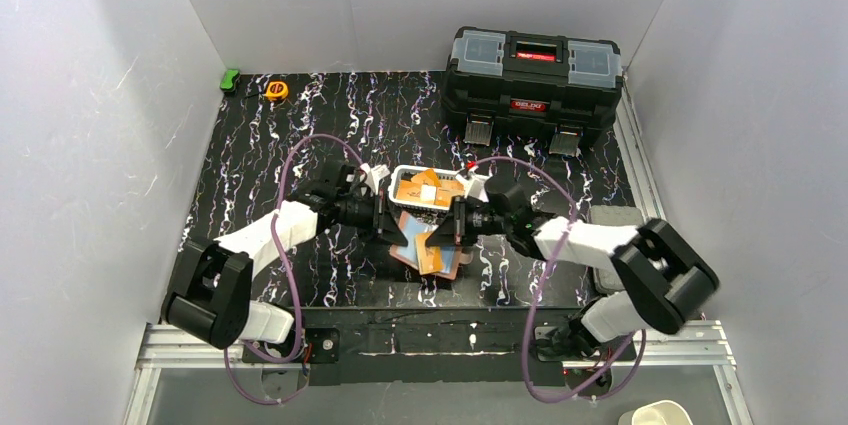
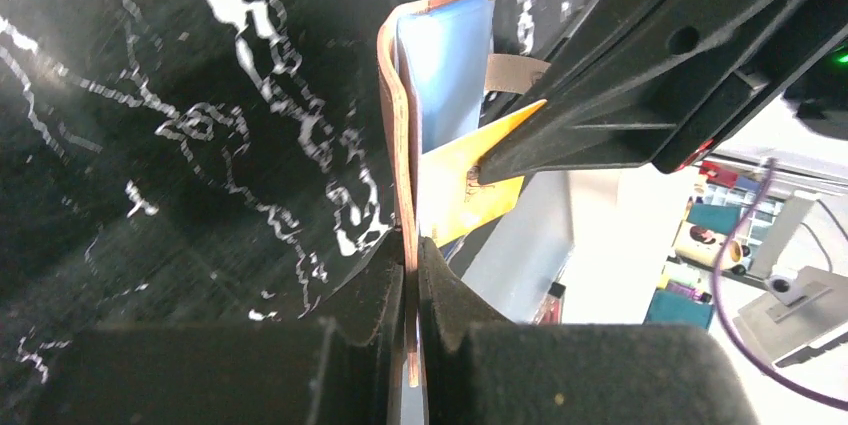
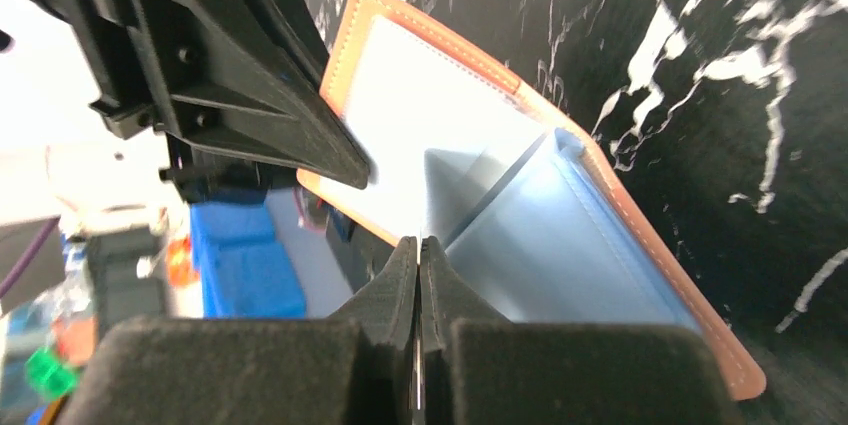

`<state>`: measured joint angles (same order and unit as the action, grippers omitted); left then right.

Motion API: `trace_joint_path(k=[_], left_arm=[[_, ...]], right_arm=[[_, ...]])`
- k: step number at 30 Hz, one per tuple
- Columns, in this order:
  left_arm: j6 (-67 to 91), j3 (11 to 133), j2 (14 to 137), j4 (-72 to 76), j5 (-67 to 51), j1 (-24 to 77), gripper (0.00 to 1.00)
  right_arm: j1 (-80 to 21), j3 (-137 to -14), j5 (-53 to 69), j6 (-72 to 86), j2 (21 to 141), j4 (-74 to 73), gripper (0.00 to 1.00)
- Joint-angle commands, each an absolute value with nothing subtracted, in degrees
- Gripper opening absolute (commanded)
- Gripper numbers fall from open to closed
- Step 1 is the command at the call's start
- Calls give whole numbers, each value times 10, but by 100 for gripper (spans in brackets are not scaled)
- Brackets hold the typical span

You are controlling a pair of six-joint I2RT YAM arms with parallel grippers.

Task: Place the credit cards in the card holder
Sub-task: Insert the credit card into the card holder.

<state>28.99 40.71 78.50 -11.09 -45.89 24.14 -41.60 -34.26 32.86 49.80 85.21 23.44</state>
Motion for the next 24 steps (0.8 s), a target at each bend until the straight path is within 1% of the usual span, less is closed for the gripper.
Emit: trace_joint_path(k=[1, 3, 7, 13, 16, 20, 24], left_arm=[[346, 431, 747, -27, -518, 238, 0], [354, 433, 740, -5, -525, 239, 0], [400, 426, 733, 99, -557, 237, 0], [432, 427, 728, 174, -604, 237, 0], [443, 438, 721, 208, -610, 235, 0], [477, 445, 717, 258, -613, 234, 0], [479, 453, 713, 262, -608, 231, 0]], right_arm=[[-410, -297, 180, 491, 728, 292, 1], [-410, -280, 123, 477, 673, 300, 1], [-410, -257, 41, 440, 603, 343, 1], [-410, -253, 4, 434, 565, 354, 1], [-409, -238, -33, 434, 545, 363, 1], [-409, -234, -53, 426, 521, 363, 1], [-410, -236, -68, 425, 501, 343, 1]])
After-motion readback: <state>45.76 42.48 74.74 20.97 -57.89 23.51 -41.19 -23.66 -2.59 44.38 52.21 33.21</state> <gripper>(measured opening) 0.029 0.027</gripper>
